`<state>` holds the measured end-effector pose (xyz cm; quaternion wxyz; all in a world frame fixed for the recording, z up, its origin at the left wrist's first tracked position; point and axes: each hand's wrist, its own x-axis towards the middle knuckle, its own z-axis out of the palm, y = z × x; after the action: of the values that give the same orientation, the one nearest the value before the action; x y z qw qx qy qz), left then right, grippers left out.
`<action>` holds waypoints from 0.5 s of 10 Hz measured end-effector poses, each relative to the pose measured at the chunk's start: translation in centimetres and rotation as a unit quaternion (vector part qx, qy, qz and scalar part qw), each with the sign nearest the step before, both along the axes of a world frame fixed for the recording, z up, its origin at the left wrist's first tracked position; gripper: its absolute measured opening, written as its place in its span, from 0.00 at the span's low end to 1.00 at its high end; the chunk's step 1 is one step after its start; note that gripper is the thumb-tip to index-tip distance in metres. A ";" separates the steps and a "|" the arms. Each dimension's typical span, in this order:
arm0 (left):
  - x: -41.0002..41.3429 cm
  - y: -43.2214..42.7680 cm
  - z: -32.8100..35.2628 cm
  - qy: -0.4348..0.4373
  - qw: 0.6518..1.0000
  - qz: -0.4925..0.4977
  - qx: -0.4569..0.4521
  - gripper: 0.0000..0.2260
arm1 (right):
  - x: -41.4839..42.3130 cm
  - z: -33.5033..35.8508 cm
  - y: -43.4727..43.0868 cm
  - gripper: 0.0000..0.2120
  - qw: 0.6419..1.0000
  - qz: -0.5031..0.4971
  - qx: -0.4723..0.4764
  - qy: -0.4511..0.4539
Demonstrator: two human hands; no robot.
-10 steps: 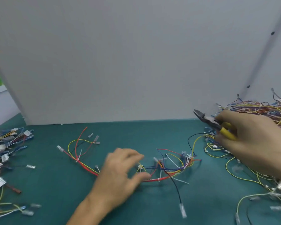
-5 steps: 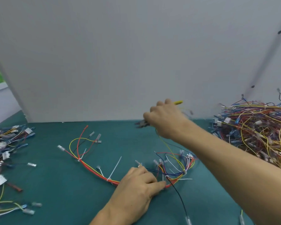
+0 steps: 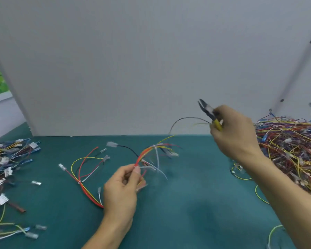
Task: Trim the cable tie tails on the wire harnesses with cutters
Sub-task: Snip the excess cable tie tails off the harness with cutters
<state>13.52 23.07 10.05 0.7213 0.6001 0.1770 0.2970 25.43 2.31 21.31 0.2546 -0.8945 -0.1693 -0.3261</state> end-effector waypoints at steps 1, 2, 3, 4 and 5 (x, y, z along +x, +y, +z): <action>-0.1 -0.2 0.7 -0.064 0.997 0.043 -0.018 0.08 | -0.4 -3.2 0.9 0.05 0.986 -0.043 0.131 0.097; -0.8 -0.7 1.6 -0.139 0.978 0.055 0.148 0.04 | -0.6 -4.8 4.7 0.07 0.853 0.054 0.424 0.300; -1.3 -0.9 1.3 -0.227 0.873 0.027 0.432 0.07 | -1.0 -5.3 6.8 0.11 0.613 0.155 0.551 0.544; -1.4 -1.4 -0.1 -0.245 0.781 -0.006 0.575 0.08 | -0.3 -6.3 3.6 0.14 0.592 0.115 0.507 0.616; -1.6 -1.9 -1.1 -0.223 0.725 -0.037 0.651 0.11 | 0.0 -4.7 -1.6 0.07 0.674 0.052 0.447 0.586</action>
<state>11.90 21.15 8.92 0.1824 0.8445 -0.2484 0.4380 25.44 0.75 16.62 0.6872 -0.6715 0.1343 0.2424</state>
